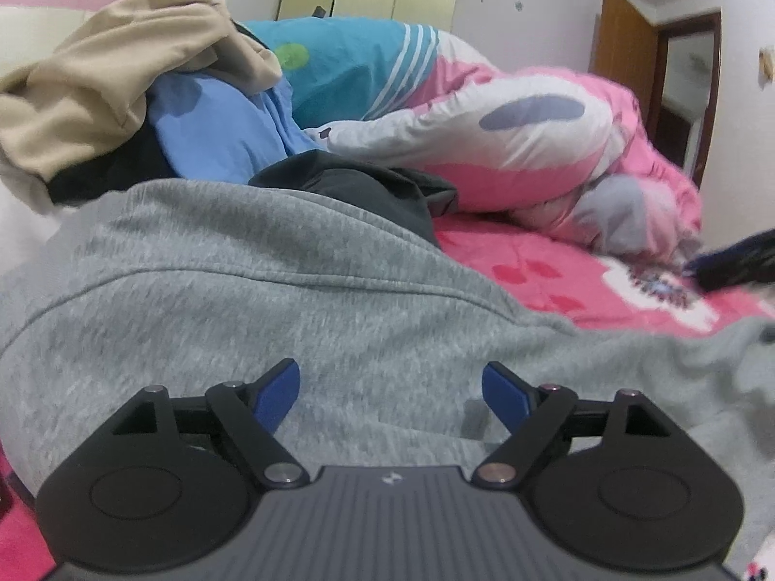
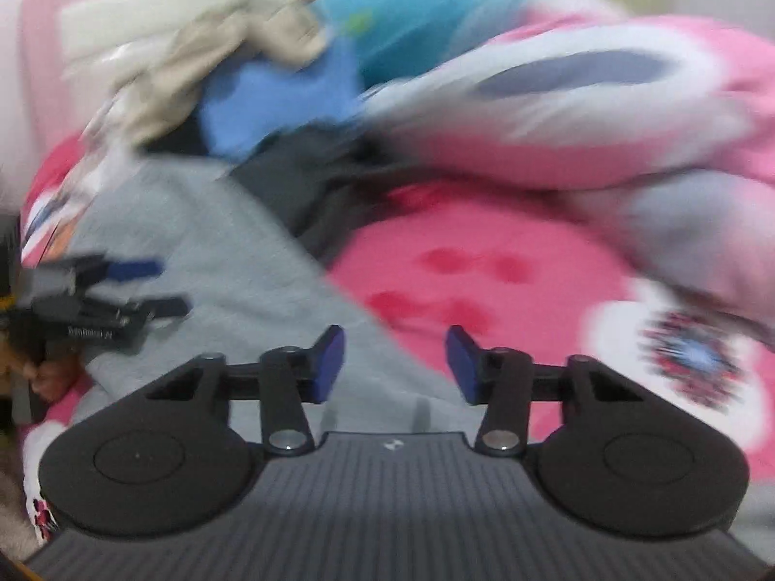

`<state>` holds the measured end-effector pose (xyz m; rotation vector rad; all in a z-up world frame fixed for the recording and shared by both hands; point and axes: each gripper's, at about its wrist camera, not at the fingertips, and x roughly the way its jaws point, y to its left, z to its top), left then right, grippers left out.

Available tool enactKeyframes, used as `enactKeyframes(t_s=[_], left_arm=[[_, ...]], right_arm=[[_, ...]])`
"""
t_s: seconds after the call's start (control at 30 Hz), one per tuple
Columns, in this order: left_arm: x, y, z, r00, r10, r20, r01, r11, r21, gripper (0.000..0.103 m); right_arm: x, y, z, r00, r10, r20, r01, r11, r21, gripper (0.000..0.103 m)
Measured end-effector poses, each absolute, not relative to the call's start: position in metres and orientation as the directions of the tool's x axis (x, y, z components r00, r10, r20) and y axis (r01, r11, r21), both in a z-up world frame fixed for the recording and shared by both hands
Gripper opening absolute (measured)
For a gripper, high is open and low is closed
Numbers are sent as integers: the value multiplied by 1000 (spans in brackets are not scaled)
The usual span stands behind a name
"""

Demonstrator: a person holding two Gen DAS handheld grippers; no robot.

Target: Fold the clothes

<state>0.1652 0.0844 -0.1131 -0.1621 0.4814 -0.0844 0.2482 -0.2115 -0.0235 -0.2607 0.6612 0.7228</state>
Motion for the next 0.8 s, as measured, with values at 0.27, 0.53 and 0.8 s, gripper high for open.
enactKeyframes(t_s=[0.27, 0.53, 0.8], left_arm=[[163, 97, -116, 889, -197, -414, 90, 961, -263, 88], [162, 102, -115, 892, -215, -398, 97, 950, -296, 87], [173, 108, -98, 916, -106, -387, 5, 967, -254, 83]], right_arm=[[293, -153, -59, 373, 553, -745, -805, 592, 36, 41], [287, -135, -71, 383, 530, -757, -825, 565, -22, 9], [273, -139, -33, 561, 548, -621, -767, 627, -140, 0]])
